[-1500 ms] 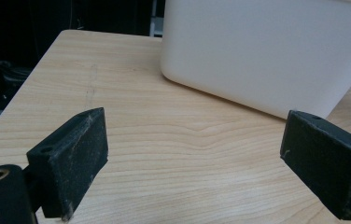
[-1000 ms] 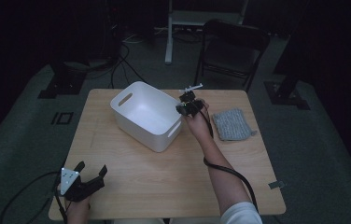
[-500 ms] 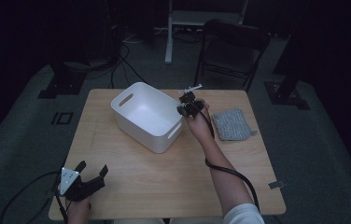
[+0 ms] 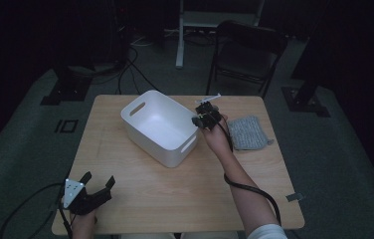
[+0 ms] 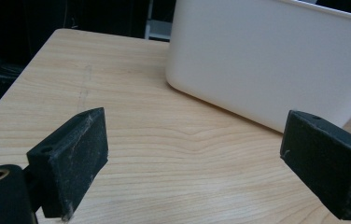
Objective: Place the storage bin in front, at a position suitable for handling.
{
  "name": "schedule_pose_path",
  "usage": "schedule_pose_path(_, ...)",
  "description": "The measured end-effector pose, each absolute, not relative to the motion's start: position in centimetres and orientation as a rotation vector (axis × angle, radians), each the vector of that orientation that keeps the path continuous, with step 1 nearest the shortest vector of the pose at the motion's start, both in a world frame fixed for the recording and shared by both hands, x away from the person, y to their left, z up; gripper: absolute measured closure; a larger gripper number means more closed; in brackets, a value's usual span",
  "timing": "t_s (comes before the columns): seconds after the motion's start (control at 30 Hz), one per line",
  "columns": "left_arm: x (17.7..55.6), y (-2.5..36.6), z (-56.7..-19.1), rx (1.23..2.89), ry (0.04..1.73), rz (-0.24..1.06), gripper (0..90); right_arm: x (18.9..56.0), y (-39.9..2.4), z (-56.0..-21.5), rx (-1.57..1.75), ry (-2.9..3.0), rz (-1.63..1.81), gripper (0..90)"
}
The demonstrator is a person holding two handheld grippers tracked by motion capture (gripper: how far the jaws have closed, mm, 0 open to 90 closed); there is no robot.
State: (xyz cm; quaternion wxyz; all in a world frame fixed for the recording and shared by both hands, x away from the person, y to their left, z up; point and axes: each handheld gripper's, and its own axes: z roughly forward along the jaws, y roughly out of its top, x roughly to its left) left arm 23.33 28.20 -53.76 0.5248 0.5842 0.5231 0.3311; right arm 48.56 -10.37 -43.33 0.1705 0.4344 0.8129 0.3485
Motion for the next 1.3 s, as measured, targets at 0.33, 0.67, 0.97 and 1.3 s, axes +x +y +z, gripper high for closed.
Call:
schedule_pose_path(0.33, 23.3, 28.1, -53.8, 1.386, 1.249, 0.791, 7.9, 47.1, -11.4, -43.3, 1.197, 2.329, 0.991, 83.0)
schedule_pose_path(0.67, 23.2, 28.1, -53.8, 1.389, 1.256, 0.792, 7.9, 45.3, -12.7, -43.5, 1.167, 2.358, 1.027, 84.1)
schedule_pose_path(0.97, 23.2, 27.7, -53.9, 1.374, 1.239, 0.789, 7.9, 42.8, -13.9, -43.7, 1.107, 2.403, 1.055, 84.0)
schedule_pose_path(1.3, 23.3, 27.0, -53.8, 1.378, 1.171, 0.719, 7.9, 40.9, -14.8, -43.7, 1.047, 2.456, 1.056, 84.4)
